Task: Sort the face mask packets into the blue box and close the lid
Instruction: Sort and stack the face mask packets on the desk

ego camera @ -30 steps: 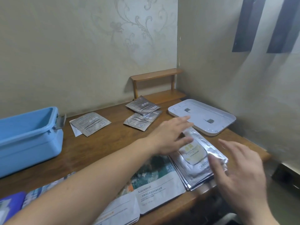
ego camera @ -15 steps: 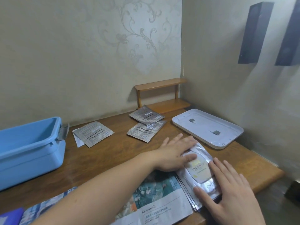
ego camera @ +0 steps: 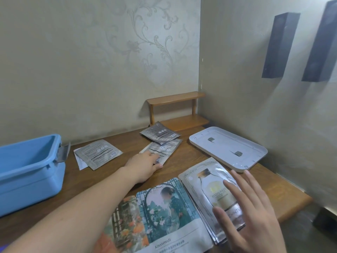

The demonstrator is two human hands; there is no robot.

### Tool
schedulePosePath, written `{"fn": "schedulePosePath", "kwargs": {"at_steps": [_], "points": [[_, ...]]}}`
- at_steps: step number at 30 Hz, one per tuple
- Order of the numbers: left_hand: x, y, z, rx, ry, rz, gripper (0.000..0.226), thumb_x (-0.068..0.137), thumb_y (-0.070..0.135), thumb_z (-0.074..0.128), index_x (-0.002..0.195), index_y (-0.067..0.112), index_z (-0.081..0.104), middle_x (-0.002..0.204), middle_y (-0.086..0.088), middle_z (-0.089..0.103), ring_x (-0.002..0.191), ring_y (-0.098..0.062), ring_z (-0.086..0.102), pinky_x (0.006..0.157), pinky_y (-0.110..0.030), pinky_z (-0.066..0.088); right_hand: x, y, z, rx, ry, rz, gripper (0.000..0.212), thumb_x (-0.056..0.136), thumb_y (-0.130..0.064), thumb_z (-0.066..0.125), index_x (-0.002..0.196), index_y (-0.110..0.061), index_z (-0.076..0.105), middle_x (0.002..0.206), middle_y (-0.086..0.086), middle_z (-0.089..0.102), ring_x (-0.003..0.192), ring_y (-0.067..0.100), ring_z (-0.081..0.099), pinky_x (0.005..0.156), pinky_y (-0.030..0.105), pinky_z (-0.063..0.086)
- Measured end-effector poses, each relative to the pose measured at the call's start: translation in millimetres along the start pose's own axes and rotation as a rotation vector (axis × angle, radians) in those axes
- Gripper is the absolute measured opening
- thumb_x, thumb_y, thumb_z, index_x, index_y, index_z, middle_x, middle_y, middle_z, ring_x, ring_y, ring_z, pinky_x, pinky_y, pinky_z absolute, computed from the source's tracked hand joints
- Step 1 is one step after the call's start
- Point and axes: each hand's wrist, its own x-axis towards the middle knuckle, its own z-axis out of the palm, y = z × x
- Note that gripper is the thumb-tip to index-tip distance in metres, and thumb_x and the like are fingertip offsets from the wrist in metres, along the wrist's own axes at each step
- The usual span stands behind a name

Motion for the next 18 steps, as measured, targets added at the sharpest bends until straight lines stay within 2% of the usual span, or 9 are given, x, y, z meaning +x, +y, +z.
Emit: {"fn": "schedulePosePath", "kwargs": {"at_steps": [3,4,6,9,12,15,18], "points": [[-6.3,-9.0,-10.3,0.183,-0.108,0.113,0.052,0.105,0.027,0.038,0.153,0.035,0.022,0.143,-0.006,0.042,0.117,-0.032,0.054,0.088,-0.041,0.049,1.5,-7.6,3.7,0.022,0.006,-0.019,0.064,0.090,-0.064,0.043,0.117,-0.011,0.067,0.139,0.007,0.055,0.138,0.031,0.041,0.095,0.064,0.044],[-9.0,-11.7,-13.5,0.266,-0.106,0.139,0.060,0.102,0.014,0.041,0.154,0.035,0.019,0.140,-0.006,0.044,0.114,-0.032,0.057,0.082,-0.040,0.050,2.0,-10.2,4.9,0.026,0.006,-0.024,0.064,0.090,-0.064,0.043,0.116,-0.011,0.068,0.139,0.007,0.056,0.137,0.031,0.041,0.095,0.063,0.044],[-15.7,-15.4,-17.7,0.402,-0.049,0.201,0.068,0.095,0.000,0.043,0.153,0.028,0.021,0.135,-0.008,0.051,0.110,-0.032,0.060,0.079,-0.040,0.051,3.7,-17.2,7.5,0.036,0.001,-0.036,0.064,0.090,-0.064,0.044,0.115,-0.010,0.068,0.138,0.007,0.056,0.137,0.031,0.042,0.096,0.062,0.045],[-25.5,-16.5,-15.8,0.539,0.015,0.261,0.050,0.095,-0.001,0.045,0.143,0.012,0.039,0.126,-0.010,0.060,0.106,-0.031,0.063,0.082,-0.042,0.054,8.4,-30.8,10.6,0.057,0.000,-0.061,0.062,0.090,-0.062,0.045,0.116,-0.011,0.068,0.138,0.005,0.056,0.138,0.028,0.041,0.100,0.058,0.043],[-34.9,-19.7,-12.3,0.580,0.023,0.212,0.031,0.097,0.002,0.044,0.123,0.014,0.056,0.116,-0.008,0.065,0.102,-0.029,0.064,0.077,-0.037,0.049,14.3,-45.0,13.6,0.082,-0.029,-0.099,0.060,0.090,-0.061,0.047,0.118,-0.012,0.067,0.138,0.002,0.056,0.139,0.026,0.040,0.105,0.052,0.039],[-46.6,-29.3,-8.3,0.505,0.069,0.149,0.024,0.100,0.010,0.041,0.113,0.019,0.059,0.109,-0.005,0.067,0.097,-0.028,0.064,0.076,-0.037,0.048,19.7,-56.5,17.8,0.075,-0.083,-0.136,0.056,0.089,-0.060,0.047,0.119,-0.017,0.066,0.140,-0.001,0.055,0.139,0.023,0.039,0.108,0.047,0.036],[-63.2,-44.7,-5.9,0.403,0.106,0.123,0.020,0.101,0.014,0.040,0.105,0.021,0.059,0.104,-0.003,0.068,0.093,-0.027,0.063,0.076,-0.038,0.049,24.7,-66.7,21.7,0.062,-0.126,-0.193,0.051,0.086,-0.056,0.051,0.117,-0.019,0.067,0.138,-0.003,0.055,0.138,0.018,0.040,0.110,0.035,0.029]]}}
